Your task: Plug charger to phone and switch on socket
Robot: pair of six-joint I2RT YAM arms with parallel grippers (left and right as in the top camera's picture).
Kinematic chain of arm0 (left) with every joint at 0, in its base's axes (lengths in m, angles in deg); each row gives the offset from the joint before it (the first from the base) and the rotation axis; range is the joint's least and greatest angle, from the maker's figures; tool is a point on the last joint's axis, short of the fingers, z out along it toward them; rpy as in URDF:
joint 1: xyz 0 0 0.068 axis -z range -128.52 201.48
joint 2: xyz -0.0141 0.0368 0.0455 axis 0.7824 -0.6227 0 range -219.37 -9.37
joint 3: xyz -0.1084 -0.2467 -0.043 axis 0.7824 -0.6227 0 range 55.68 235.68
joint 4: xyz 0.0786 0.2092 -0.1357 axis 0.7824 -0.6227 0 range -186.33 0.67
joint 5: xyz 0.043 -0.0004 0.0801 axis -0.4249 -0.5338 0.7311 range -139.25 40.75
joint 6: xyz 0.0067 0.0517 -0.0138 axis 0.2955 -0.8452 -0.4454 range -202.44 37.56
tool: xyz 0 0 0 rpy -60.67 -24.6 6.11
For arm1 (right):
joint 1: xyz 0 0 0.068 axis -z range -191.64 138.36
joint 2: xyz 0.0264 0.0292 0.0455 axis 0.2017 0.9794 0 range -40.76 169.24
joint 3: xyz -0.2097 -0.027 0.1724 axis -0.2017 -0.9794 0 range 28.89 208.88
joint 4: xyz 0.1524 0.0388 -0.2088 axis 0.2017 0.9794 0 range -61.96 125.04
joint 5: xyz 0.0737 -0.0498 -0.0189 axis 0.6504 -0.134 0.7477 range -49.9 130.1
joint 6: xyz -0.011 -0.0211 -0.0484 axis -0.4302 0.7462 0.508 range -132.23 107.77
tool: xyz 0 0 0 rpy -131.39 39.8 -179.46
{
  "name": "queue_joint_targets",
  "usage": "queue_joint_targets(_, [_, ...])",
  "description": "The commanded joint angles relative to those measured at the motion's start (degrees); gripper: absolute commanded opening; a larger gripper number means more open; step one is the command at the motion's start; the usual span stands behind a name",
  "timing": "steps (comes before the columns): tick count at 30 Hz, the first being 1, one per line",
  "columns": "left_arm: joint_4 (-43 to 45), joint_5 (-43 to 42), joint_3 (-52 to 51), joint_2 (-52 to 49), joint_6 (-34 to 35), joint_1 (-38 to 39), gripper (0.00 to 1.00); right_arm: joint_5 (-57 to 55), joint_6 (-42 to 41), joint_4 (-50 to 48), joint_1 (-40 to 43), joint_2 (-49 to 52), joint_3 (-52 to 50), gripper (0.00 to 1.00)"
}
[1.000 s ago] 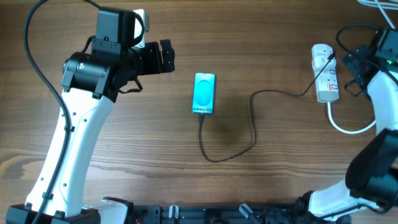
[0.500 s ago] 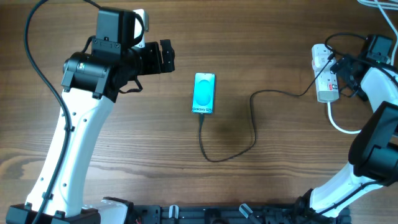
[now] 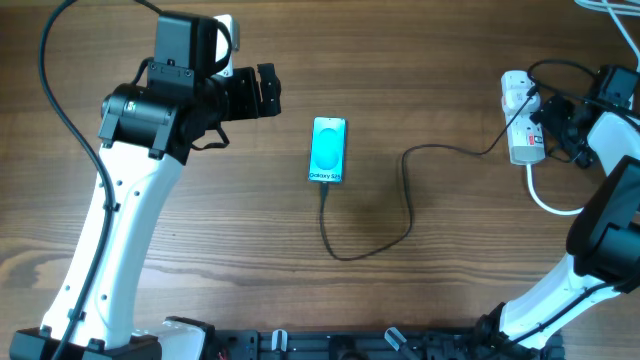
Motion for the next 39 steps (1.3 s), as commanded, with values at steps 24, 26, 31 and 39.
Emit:
queue_joint_targets(24, [-0.02,0.94,-0.35,0.26,-0.28,-0.09,1.00,3.61,-0.31,-2.91,0.02,4.39,1.11,1.00])
queue_joint_targets(26, [-0.02,0.94,-0.35,0.26,-0.31,-0.09,1.00,6.56,0.96,-3.10,0.02,4.42,1.11,1.00])
queue_joint_targets(31, [-0.02,0.94,-0.35,0.26,-0.31,-0.09,1.00,6.86,0.90,-2.12,0.02,4.50,1.11,1.00])
queue_joint_targets(39, [-0.02,0.94,-0.35,0.26,-0.28,-0.09,1.00,6.86,0.74,-0.92,0.00,4.55,1.11,1.00])
